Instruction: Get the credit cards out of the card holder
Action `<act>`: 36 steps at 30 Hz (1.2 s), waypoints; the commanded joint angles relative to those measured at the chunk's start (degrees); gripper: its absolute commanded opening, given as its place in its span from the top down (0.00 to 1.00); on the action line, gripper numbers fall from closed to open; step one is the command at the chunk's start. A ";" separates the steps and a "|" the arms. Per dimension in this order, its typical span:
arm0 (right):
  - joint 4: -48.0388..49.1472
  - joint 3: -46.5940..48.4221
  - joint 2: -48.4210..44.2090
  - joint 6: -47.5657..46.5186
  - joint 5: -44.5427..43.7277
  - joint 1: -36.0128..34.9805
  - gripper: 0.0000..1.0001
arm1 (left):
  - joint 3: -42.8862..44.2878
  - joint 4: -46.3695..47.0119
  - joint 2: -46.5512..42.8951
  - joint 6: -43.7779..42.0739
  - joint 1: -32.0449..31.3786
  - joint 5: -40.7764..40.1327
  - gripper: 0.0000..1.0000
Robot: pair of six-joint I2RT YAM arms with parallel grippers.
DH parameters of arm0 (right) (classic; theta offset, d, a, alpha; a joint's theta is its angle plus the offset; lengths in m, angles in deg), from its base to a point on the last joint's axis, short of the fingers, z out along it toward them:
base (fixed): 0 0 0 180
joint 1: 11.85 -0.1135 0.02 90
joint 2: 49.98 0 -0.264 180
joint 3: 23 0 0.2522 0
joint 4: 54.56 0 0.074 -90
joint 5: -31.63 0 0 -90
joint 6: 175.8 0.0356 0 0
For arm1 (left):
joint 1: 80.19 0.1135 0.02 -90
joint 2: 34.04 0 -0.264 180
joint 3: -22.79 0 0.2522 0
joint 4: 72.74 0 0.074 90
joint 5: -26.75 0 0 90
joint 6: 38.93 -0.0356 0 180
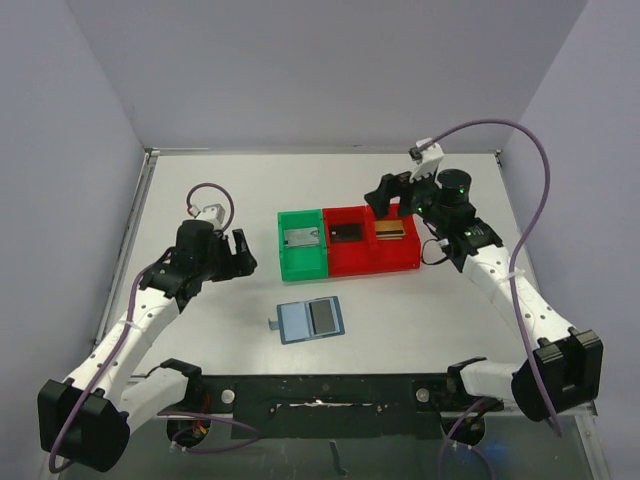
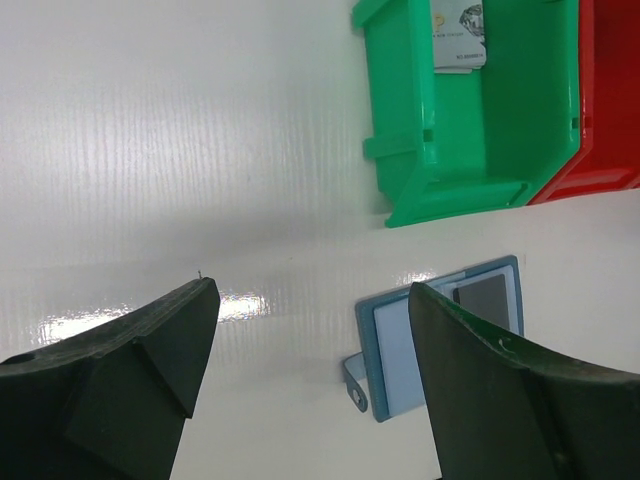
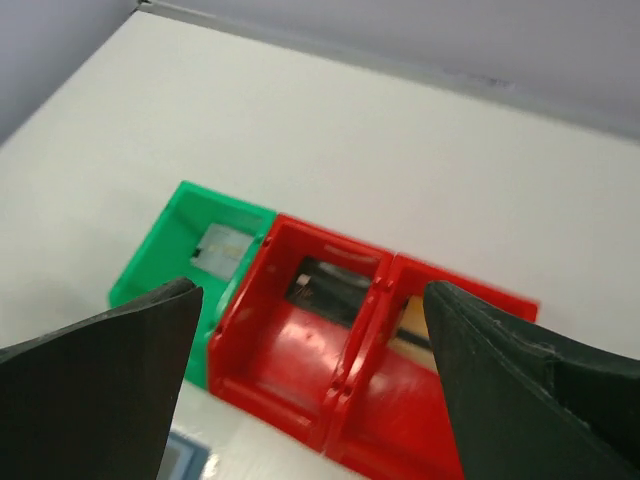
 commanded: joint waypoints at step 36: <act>4.77 -24.75 5.97 57.10 -8.21 -27.10 0.68 | -11.98 27.54 9.70 33.23 -26.39 3.79 0.49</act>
